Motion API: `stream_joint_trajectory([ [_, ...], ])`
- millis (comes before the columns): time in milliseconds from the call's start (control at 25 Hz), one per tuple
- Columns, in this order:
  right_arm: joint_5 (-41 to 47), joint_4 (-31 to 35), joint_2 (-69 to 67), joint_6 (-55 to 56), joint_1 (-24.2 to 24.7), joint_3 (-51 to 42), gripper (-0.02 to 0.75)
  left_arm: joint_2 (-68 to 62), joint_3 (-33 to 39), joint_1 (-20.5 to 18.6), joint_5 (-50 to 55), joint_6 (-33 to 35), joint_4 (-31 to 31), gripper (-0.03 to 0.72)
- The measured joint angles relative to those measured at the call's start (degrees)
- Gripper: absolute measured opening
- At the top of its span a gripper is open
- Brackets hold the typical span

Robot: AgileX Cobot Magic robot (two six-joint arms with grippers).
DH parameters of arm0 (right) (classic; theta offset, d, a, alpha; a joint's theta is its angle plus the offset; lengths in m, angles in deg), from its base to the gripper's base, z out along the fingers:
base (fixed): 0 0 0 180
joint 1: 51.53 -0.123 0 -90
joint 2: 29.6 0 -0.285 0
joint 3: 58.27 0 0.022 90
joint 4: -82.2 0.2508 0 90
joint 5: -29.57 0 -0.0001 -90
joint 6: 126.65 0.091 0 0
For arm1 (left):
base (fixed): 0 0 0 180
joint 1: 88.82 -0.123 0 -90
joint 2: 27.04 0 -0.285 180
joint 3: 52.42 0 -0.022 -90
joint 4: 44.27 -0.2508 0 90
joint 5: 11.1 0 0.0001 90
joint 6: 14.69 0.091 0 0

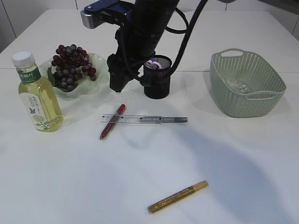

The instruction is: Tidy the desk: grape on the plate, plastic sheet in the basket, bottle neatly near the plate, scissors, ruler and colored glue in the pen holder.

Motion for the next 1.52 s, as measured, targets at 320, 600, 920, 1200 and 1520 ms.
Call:
stream_joint_trajectory([
  [320,0.0,-2.5,-6.6,-9.9,0.0,0.9,0.504,4.5,4.1,0.0,0.0,0.0,-2.2,0.279],
  [600,0.0,-4.5,-11.6,-12.8,0.0,5.5,0.483,5.3,8.9,0.0,0.0,0.0,-2.0,0.279],
  [920,-0.1,-4.7,-17.8,-13.5,0.8,13.2,0.418,5.3,10.2,0.0,0.0,0.0,-1.6,0.278],
  [1200,-0.1,-4.0,-21.0,-14.0,3.2,17.1,0.406,5.3,10.2,0.0,0.0,0.0,-1.6,0.278],
  [1520,-0.1,-2.8,-22.6,-14.3,3.7,17.2,0.405,5.3,10.2,0.0,0.0,0.0,-1.5,0.269],
])
